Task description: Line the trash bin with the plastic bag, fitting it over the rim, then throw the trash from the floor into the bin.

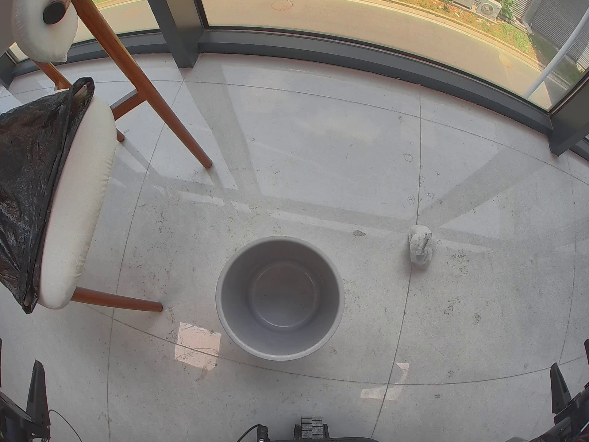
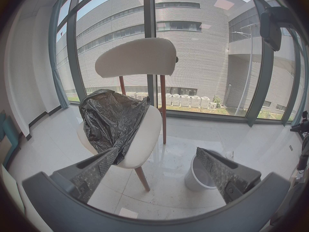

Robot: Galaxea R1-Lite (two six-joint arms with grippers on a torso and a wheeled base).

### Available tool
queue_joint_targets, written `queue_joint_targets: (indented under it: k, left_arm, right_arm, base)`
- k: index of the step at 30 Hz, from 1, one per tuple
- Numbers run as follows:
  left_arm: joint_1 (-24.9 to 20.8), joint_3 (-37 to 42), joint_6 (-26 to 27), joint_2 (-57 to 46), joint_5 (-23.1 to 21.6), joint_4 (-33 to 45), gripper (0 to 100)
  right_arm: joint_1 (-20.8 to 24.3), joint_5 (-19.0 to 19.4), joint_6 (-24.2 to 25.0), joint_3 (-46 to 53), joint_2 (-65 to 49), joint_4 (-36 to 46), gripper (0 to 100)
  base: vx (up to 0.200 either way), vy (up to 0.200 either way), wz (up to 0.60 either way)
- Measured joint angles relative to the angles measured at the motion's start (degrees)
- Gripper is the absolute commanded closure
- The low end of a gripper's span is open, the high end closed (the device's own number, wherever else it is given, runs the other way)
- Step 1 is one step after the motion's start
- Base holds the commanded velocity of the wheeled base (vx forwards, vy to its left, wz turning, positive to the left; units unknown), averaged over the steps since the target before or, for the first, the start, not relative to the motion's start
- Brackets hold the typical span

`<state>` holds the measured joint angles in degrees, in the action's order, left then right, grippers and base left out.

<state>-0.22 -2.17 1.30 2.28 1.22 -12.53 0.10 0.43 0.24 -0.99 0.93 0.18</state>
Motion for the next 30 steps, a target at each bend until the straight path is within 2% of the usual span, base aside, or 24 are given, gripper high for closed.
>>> queue_joint_targets:
  k: [5, 9, 14, 25, 28, 30]
  left_arm:
    - [-0.24, -6.84, 0.39, 0.61, 0.22, 10.64, 0]
    - [-0.55, -11.72, 0.5, 4.02, 0.48, 14.8, 0]
    - [-0.88, -14.4, -0.18, 12.24, 0.61, 12.21, 0]
    - [-0.24, -21.04, -5.46, 35.45, 0.0, -0.38, 0]
    - [1.15, -23.8, -5.99, 39.28, -1.65, -1.12, 0]
    - [4.13, -26.05, -6.19, 42.31, -4.56, -1.4, 0]
  right_arm:
    - [0.04, 0.0, 0.02, 0.0, 0.0, 0.0, 0]
    - [0.04, 0.0, 0.02, 0.0, 0.0, 0.0, 0]
    - [0.0, 0.0, 0.02, -0.02, 0.0, 0.0, 0]
    - [0.01, 0.0, 0.02, -0.02, 0.0, 0.0, 0]
    - [0.01, 0.0, 0.02, -0.02, 0.0, 0.0, 0]
    - [0.0, -0.02, 0.0, -0.02, 0.0, 0.0, 0]
  base:
    - [0.0, 0.0, 0.0]
    - [0.0, 0.0, 0.0]
    - [0.0, 0.0, 0.0]
    - [0.0, 0.0, 0.0]
    - [0.0, 0.0, 0.0]
    - [0.0, 0.0, 0.0]
